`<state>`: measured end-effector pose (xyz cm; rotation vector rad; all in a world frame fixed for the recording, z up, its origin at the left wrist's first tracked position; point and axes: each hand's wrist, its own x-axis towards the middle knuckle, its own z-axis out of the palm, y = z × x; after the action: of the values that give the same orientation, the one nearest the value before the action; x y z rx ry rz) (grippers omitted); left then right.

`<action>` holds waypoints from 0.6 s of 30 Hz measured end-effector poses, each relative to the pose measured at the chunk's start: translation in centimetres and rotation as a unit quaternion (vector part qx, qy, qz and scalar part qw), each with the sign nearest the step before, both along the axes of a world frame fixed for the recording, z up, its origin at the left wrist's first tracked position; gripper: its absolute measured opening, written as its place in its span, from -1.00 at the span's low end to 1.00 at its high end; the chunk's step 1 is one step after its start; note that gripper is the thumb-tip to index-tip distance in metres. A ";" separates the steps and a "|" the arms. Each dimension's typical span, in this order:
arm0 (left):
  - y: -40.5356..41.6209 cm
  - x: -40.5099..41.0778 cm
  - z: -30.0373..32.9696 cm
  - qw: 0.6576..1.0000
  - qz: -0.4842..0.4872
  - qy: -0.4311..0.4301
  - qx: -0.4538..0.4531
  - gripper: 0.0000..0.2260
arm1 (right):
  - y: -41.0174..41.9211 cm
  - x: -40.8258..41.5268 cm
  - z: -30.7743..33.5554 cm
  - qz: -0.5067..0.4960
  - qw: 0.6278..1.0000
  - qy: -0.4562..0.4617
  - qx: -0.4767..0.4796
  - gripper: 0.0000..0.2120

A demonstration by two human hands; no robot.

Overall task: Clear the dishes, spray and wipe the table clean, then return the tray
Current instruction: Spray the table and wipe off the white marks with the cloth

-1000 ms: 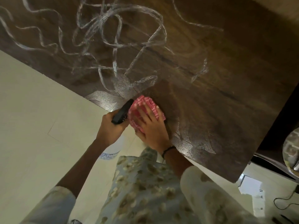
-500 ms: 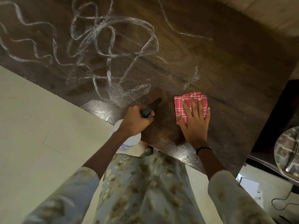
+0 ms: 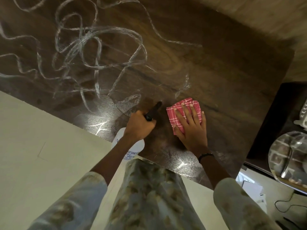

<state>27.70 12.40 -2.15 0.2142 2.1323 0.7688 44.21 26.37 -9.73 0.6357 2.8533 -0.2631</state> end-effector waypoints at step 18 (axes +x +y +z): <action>4.6 -1.8 -1.4 0.999 0.006 -0.038 0.006 -0.77 | 12.3 -3.7 0.9 0.080 0.996 -0.028 0.008 -0.40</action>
<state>25.92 17.00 -3.55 0.1754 2.0595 0.7862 40.52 38.68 -8.82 0.4076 2.8341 -0.1924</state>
